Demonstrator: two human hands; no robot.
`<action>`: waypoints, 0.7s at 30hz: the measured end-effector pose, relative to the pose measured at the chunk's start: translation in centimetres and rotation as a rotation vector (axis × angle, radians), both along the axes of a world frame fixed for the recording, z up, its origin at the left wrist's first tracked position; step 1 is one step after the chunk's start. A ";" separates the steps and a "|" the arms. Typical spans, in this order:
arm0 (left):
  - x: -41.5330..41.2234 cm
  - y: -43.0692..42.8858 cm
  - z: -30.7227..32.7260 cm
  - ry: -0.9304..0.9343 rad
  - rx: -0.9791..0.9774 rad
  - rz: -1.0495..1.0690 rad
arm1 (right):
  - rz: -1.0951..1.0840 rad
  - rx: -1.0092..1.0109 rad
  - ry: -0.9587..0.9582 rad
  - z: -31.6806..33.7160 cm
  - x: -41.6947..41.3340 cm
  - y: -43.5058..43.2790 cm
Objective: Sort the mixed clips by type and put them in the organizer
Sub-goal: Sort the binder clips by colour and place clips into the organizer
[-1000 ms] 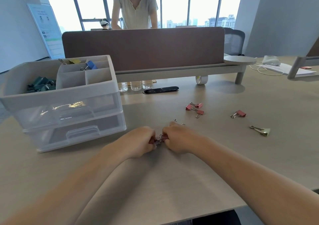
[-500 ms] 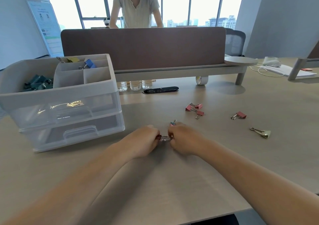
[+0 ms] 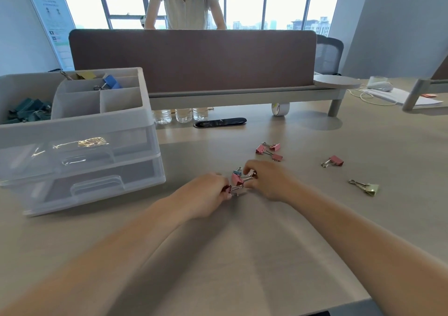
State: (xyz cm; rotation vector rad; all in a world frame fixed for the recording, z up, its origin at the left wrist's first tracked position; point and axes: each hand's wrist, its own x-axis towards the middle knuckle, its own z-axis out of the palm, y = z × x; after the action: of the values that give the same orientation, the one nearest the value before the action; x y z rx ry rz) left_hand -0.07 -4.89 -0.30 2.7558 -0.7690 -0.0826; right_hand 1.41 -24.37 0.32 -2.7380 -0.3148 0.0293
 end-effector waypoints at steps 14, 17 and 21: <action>0.4 1.3 0.2 0.058 -0.112 0.064 | 0.148 -0.120 -0.062 1.0 1.4 1.3; 0.1 1.2 0.4 0.079 -0.125 0.086 | 0.126 -0.099 -0.066 0.8 1.1 1.3; -0.3 1.0 0.8 0.081 -0.116 0.096 | 0.108 -0.071 -0.048 1.3 0.3 1.2</action>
State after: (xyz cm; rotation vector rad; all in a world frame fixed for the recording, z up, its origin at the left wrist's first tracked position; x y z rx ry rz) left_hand -0.35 -3.86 0.49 2.6568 -0.6001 -0.1253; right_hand 1.74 -23.19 1.61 -2.7922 -0.4836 0.0037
